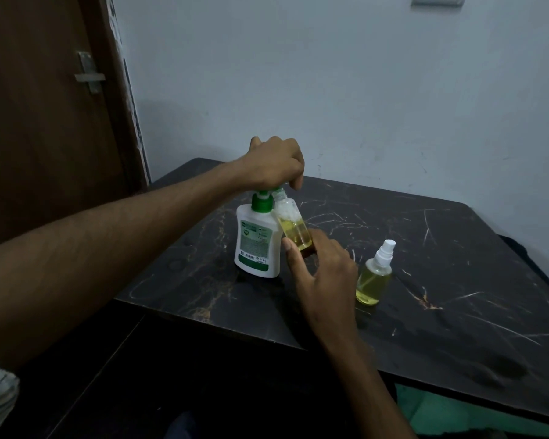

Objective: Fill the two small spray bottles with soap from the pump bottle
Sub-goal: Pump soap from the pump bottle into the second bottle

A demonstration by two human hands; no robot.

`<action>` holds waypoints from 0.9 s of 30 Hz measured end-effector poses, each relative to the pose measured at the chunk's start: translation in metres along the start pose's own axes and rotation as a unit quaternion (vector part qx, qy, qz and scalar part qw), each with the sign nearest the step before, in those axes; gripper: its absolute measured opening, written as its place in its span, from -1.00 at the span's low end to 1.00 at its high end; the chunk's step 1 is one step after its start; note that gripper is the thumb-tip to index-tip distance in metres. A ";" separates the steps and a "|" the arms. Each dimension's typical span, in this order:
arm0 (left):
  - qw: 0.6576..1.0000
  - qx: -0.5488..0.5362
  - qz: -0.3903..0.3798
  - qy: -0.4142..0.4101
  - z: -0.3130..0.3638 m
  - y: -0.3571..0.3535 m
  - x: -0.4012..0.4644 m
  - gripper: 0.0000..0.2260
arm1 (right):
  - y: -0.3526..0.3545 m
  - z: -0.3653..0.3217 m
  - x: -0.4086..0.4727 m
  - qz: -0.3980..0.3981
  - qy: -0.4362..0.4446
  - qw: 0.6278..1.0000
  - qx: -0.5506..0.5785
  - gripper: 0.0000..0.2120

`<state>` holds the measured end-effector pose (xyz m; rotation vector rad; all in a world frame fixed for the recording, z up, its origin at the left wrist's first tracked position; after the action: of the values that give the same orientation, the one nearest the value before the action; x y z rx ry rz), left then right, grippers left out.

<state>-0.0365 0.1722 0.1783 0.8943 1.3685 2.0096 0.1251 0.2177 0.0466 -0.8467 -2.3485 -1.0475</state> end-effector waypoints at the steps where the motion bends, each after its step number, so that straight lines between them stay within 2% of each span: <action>1: 1.000 -0.003 -0.001 0.000 0.000 0.000 0.000 -0.83 | 0.000 0.000 0.000 0.001 0.001 1.000 0.000 -0.57; 27: 1.000 0.010 -0.016 -0.015 0.004 0.000 0.001 -0.81 | -0.001 -0.003 0.001 -0.002 0.016 1.000 -0.007 -0.64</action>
<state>-0.0344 0.1751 0.1793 0.9029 1.3809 1.9543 0.1243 0.2150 0.0488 -0.8251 -2.3190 -1.0735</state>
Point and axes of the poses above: each hand's wrist, its own x-axis towards the middle knuckle, its own y-axis out of the back of the hand, z = x × y, the point moved 8 cm from there along x, towards the middle knuckle, and after that the axes turned 6 degrees about -z, right-handed, at the moved point
